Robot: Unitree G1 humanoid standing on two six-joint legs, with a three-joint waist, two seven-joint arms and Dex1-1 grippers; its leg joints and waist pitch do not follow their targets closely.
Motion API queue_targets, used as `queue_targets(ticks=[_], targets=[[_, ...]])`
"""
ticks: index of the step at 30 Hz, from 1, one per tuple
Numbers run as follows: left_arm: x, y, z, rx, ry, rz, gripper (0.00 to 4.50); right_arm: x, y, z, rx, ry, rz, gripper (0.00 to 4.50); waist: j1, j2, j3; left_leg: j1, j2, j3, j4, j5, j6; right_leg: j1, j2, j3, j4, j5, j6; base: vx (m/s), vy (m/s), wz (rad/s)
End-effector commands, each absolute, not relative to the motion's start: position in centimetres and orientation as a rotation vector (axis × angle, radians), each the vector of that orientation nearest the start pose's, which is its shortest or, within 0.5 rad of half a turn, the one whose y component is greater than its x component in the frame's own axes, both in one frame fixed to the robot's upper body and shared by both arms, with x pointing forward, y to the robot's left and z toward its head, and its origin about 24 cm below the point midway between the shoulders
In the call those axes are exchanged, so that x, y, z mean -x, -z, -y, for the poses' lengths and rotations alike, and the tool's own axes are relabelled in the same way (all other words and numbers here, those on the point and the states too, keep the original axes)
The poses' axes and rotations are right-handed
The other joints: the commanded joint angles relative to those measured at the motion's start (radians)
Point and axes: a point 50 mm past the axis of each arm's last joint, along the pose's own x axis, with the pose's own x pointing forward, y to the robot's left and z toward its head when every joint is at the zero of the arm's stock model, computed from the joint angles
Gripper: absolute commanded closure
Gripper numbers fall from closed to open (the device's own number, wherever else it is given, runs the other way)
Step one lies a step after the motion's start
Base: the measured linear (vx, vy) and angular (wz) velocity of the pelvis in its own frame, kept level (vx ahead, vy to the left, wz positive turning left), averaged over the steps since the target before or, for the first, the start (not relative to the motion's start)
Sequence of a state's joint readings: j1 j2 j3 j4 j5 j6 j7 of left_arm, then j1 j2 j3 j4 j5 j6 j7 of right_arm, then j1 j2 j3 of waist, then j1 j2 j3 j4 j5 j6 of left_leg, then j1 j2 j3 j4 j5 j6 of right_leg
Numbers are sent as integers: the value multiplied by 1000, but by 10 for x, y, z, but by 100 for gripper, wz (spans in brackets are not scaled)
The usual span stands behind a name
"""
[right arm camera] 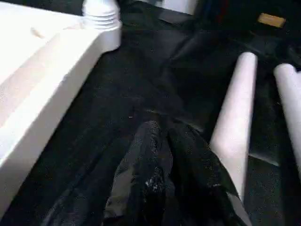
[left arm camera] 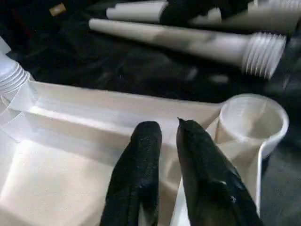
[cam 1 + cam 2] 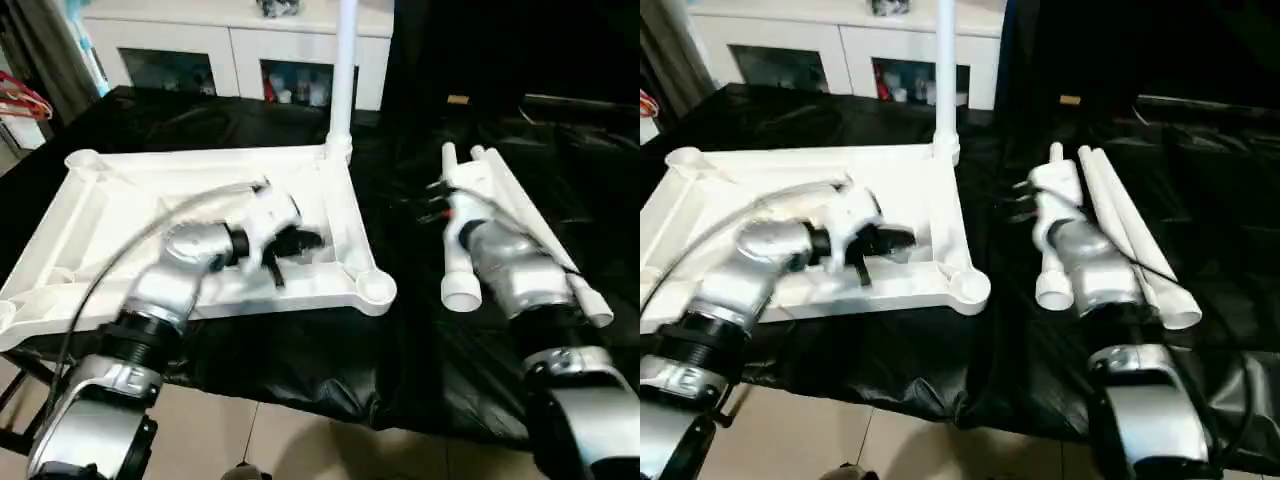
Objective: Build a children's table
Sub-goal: Pick table leg
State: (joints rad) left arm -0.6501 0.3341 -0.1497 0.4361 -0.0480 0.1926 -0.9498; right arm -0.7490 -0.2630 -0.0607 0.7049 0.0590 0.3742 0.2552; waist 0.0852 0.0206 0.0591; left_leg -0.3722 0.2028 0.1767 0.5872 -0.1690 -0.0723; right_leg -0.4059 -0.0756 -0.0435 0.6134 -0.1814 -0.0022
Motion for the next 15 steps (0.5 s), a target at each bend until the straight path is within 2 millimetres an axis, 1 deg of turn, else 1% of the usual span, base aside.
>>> queue_targets(ticks=[1,2,3,4,5,6,7,9,11,13,15], targets=[[-340,-113,-126,-272,1041,-159,332,-380,-84,187,113,-150,-391,365,-1,2,-74,15,13,2,-64,-217,-28,51,-49,33,-62,-112,-249,0,0,0],[-339,-114,-124,-261,1049,-154,332,-380,-84,188,111,-144,-411,365,1,4,-75,16,13,2,-64,-218,-29,51,-50,33,-61,-110,-250,0,0,0],[-337,-115,-123,-255,1054,-153,323,-378,-84,188,105,-134,-429,345,1,1,-75,14,11,2,-63,-207,-26,53,-47,33,-60,-97,-248,0,0,0],[-337,-115,-123,-255,1054,-153,323,-378,-84,188,105,-134,-429,345,1,2,-75,14,12,2,-64,-201,-24,54,-46,33,-59,-88,-246,0,0,0],[-335,-116,-122,-252,1058,-152,305,-377,-84,189,101,-126,-441,333,2,2,-76,12,12,1,-63,-192,-23,55,-47,32,-57,-77,-245,0,0,0],[-331,-117,-120,-253,1088,-155,294,-376,-83,190,81,-116,-477,327,2,1,-75,12,12,1,-63,-183,-21,56,-45,32,-56,-69,-242,0,0,0],[-328,-118,-118,-252,1105,-157,288,-376,-83,191,77,-103,-486,322,3,2,-76,12,14,1,-63,-177,-21,56,-47,31,-55,-66,-241,0,0,0],[-324,-119,-114,-247,1135,-158,274,-377,-84,195,82,-68,-503,302,3,4,-74,13,12,2,-63,-189,-26,52,-46,31,-59,-88,-238,0,0,0],[-324,-120,-113,-244,1139,-158,249,-378,-85,196,82,-61,-505,283,2,4,-73,14,12,2,-65,-206,-34,52,-46,31,-61,-117,-230,0,0,0],[-322,-121,-111,-241,1145,-160,237,-378,-86,199,81,-46,-516,269,1,4,-72,14,11,1,-65,-216,-39,52,-47,32,-63,-135,-222,0,0,0],[-321,-121,-110,-240,1147,-164,207,-377,-88,202,80,-33,-525,243,1,4,-72,14,11,2,-64,-209,-40,52,-46,32,-63,-132,-218,0,0,0]])
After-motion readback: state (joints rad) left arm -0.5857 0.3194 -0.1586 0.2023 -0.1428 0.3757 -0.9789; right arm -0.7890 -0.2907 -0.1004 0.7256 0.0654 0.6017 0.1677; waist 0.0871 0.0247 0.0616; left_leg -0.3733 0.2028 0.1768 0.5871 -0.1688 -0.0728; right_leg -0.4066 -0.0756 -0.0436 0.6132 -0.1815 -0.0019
